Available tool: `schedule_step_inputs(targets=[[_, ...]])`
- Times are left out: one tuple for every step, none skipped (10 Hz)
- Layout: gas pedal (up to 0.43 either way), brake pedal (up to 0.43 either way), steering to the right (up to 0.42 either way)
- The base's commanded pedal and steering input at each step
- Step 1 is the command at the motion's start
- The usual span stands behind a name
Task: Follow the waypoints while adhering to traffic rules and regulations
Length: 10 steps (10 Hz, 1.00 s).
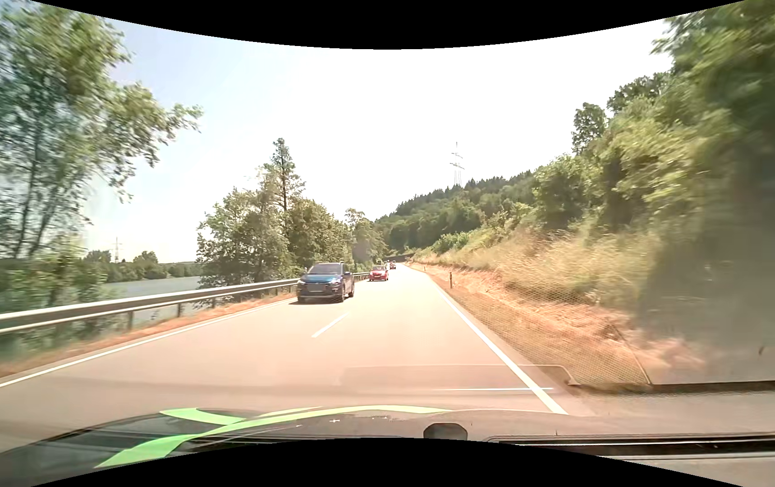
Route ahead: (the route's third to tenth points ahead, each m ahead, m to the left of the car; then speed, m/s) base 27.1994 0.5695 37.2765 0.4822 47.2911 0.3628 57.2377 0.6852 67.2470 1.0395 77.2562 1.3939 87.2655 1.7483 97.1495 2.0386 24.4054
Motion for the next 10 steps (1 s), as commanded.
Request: schedule_step_inputs(targets=[[0.26,0.0,0.001],[0.268,0.0,-0.002],[0.268,0.0,-0.003],[0.268,0.0,-0.002],[0.268,0.0,-0.002],[0.268,0.0,-0.002],[0.248,0.0,-0.002],[0.22,0.0,-0.002],[0.209,0.0,-0.002],[0.209,0.0,-0.002]])
